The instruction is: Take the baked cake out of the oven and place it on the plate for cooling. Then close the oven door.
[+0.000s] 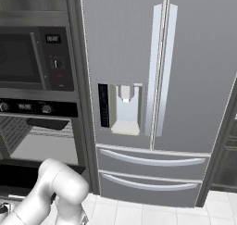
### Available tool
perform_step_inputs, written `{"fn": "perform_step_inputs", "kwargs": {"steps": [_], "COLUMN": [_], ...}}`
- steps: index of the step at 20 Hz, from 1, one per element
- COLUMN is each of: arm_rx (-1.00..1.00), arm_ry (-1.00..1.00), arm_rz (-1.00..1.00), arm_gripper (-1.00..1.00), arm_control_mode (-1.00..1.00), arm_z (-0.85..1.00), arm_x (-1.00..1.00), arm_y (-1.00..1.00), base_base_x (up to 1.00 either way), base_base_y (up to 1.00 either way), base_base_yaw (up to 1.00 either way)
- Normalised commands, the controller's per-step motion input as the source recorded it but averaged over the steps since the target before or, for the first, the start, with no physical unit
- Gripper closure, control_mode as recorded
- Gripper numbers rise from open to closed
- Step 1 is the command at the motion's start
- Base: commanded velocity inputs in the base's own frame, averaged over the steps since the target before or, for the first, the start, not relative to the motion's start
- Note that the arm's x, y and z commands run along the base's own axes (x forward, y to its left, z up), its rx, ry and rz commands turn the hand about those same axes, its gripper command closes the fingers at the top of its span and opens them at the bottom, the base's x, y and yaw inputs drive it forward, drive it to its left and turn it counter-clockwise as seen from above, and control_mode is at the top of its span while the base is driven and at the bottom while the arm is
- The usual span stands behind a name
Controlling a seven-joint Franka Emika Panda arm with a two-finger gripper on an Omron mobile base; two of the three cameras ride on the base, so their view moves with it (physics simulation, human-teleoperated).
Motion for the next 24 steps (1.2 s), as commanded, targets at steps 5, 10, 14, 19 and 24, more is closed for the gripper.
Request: {"fn": "perform_step_inputs", "kwargs": {"steps": [5,10,14,19,24], "arm_rx": [0.02,0.03,0.01,0.00,0.00], "arm_ry": [-0.03,-0.18,-0.30,-0.39,-0.29], "arm_rz": [-0.03,0.00,0.00,0.00,-0.01], "arm_gripper": [-1.00,-1.00,-1.00,-1.00,-1.00], "arm_control_mode": [-1.00,-1.00,-1.00,-1.00,-1.00], "arm_z": [0.42,0.49,0.50,0.48,0.48], "arm_x": [0.70,0.68,0.65,0.61,0.63], "arm_y": [0.23,0.23,0.27,0.27,0.28], "base_base_x": [0.00,0.00,0.00,0.00,0.00], "base_base_y": [0.00,0.00,0.00,0.00,0.00], "base_base_yaw": [0.00,0.00,0.00,0.00,0.00]}}
